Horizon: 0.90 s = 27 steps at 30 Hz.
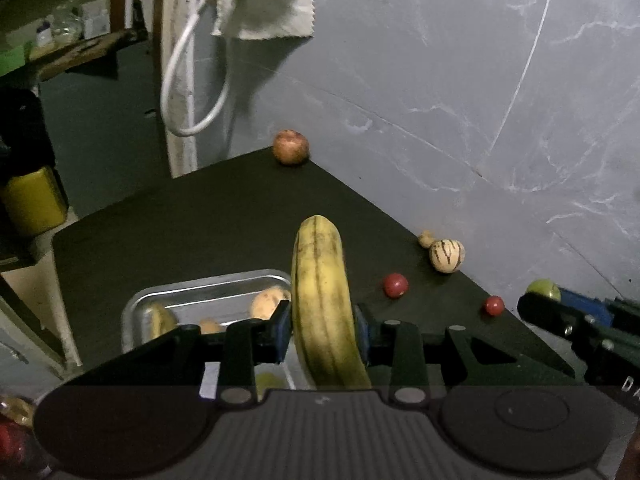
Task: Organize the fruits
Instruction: 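Carry the banana with the left tool while the right tool carries the grape over the tray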
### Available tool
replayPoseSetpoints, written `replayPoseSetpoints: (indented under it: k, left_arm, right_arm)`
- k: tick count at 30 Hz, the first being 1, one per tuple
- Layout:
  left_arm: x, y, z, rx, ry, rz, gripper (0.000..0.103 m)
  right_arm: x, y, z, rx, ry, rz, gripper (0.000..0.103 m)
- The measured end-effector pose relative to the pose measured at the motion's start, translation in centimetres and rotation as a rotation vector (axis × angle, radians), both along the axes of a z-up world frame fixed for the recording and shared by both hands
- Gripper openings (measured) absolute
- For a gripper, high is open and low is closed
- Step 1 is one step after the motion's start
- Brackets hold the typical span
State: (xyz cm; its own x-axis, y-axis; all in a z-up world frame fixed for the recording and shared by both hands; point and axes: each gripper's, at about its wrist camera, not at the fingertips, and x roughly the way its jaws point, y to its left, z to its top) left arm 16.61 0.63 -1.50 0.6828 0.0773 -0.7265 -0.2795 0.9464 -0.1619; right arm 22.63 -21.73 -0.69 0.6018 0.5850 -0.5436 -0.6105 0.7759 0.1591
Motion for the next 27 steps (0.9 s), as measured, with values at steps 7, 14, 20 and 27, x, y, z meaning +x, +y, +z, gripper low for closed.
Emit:
replayPoseSetpoints:
  k: [7, 14, 20, 27]
  left_arm:
    - [-3.9, 0.8, 1.2, 0.026, -0.036, 0.051, 0.035]
    - [-6.5, 1.3, 2.0, 0.062, -0.054, 0.085, 0.035]
    - [-8.3, 1.4, 2.0, 0.089, -0.055, 0.102, 0.035]
    - [-10.4, 1.2, 0.4, 0.091, -0.023, 0.101, 0.035]
  right_arm:
    - [-2.3, 1.5, 2.1, 0.03, -0.028, 0.082, 0.023]
    - [-4.3, 2.5, 3.6, 0.06, -0.045, 0.153, 0.023]
    - [-5.6, 3.3, 4.1, 0.077, -0.047, 0.201, 0.023]
    - [-6.3, 4.0, 3.0, 0.07, -0.016, 0.243, 0.023]
